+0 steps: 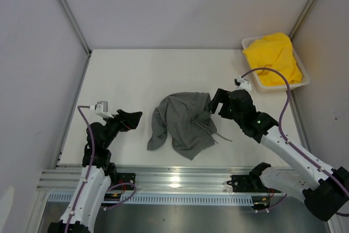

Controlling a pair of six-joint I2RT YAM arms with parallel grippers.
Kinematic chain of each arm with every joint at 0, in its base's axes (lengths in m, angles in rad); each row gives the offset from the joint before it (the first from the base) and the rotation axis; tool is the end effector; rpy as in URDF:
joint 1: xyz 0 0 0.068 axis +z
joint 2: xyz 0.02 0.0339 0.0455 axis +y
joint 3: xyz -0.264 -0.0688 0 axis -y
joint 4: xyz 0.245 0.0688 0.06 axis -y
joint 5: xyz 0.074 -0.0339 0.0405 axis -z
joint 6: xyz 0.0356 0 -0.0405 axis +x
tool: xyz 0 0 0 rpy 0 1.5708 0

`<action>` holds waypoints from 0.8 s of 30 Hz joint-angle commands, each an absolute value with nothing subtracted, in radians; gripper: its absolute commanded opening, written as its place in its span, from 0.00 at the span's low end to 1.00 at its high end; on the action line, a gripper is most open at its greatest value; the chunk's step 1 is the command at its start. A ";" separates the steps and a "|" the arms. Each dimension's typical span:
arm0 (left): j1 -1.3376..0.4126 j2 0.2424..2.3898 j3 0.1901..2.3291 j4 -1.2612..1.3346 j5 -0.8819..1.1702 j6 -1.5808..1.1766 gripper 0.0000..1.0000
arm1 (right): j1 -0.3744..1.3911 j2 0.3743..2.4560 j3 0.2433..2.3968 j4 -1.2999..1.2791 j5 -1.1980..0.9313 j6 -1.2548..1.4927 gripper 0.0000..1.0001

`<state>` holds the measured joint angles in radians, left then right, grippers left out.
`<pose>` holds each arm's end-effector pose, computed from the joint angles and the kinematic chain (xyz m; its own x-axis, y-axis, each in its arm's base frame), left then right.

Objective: Fold and stack the shorts
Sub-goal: Move the shorts to the center of the board

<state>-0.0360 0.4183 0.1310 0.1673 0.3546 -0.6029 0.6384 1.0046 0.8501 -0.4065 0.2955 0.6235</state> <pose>0.1368 -0.0173 0.1960 -0.3130 -0.5208 -0.7942 0.2437 0.7642 -0.5972 0.1838 0.1235 0.3004 -0.5641 0.2770 -0.7779 -0.0526 0.9281 0.3686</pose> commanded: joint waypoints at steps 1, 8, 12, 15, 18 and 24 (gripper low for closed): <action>-0.037 0.440 0.147 0.230 0.396 -0.611 0.99 | 0.546 0.969 0.813 -0.361 0.117 0.595 0.94; -0.044 0.495 0.149 0.267 0.423 -0.594 0.99 | 0.356 0.992 0.775 -0.330 -0.043 0.554 0.94; -0.054 0.543 0.153 0.307 0.449 -0.591 0.99 | 0.276 1.086 0.805 -0.298 -0.135 0.542 0.90; -0.067 0.575 0.156 0.330 0.466 -0.591 0.99 | 0.276 1.207 0.836 -0.250 -0.207 0.540 0.86; -0.084 0.597 0.161 0.339 0.465 -0.589 0.99 | 0.278 1.310 0.859 -0.164 -0.265 0.555 0.83; -0.101 0.595 0.161 0.336 0.448 -0.583 0.99 | 0.276 1.455 0.946 -0.034 -0.336 0.620 0.81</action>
